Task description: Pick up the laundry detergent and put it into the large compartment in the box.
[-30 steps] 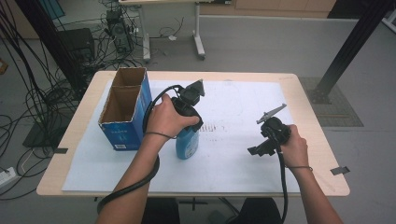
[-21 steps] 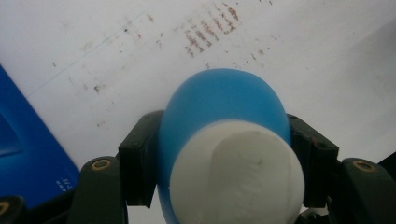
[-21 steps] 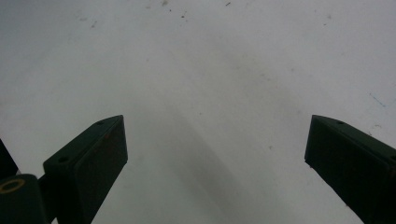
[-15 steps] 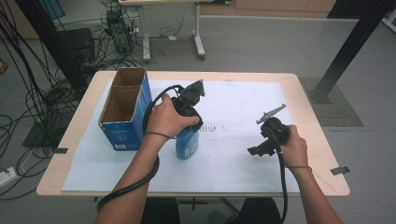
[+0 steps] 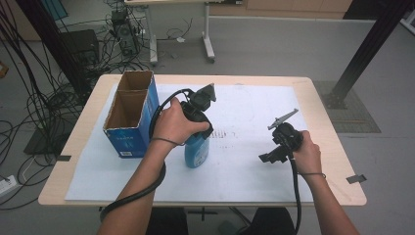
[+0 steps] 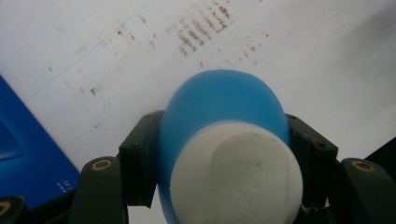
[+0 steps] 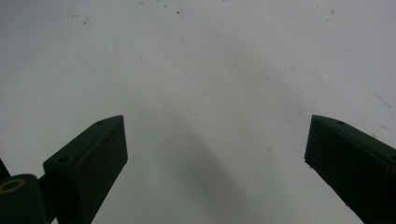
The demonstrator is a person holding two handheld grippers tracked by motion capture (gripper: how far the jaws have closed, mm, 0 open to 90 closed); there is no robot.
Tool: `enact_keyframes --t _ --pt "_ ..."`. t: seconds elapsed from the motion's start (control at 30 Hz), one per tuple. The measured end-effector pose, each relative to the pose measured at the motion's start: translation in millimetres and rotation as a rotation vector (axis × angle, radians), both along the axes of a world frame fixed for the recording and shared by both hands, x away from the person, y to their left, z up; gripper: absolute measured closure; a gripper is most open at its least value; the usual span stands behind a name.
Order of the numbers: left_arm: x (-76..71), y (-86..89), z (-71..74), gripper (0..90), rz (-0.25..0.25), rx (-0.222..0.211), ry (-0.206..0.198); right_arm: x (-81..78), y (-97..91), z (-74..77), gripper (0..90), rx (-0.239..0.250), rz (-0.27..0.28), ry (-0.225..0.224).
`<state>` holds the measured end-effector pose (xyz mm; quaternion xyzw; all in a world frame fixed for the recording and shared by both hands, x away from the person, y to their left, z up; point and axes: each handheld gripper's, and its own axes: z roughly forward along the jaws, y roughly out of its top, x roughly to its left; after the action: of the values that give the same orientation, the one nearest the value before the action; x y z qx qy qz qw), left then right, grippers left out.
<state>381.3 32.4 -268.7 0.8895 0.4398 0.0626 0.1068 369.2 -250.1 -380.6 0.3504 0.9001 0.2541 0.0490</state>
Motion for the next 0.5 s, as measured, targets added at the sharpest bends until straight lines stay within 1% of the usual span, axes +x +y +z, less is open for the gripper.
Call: enact_keyframes --t 0.13,0.17,0.23,0.27,0.37,0.4,0.43,0.5 --pt "-3.9 -2.6 13.6 37.7 -0.018 -0.003 -0.009 0.2 0.1 1.0 5.6 -0.002 0.001 -0.003" --pt "-3.9 -2.6 13.6 37.7 -0.018 -0.003 -0.009 0.2 0.1 1.0 5.6 -0.002 0.001 -0.003" --pt "-5.3 -3.3 20.6 37.7 -0.024 -0.001 -0.01 -0.1 0.2 1.8 5.6 -0.003 0.001 -0.005" --pt "-6.7 -4.5 28.3 37.7 -0.03 0.001 -0.015 -0.1 0.4 2.5 5.6 -0.003 0.003 -0.006" --pt "-9.4 -5.2 41.5 37.7 -0.033 -0.004 -0.029 -0.3 1.0 3.8 5.6 -0.005 0.005 -0.009" --pt "-9.4 -5.2 41.5 37.7 -0.033 -0.004 -0.029 -0.3 1.0 3.8 5.6 -0.005 0.005 -0.009" --pt "-11.0 -5.9 51.0 37.7 -0.041 -0.003 -0.034 -0.3 1.5 4.6 5.6 -0.004 0.008 -0.012" --pt "-12.6 -7.2 61.1 37.7 -0.05 0.0 -0.04 -0.5 2.5 5.1 5.6 -0.007 0.01 -0.014"
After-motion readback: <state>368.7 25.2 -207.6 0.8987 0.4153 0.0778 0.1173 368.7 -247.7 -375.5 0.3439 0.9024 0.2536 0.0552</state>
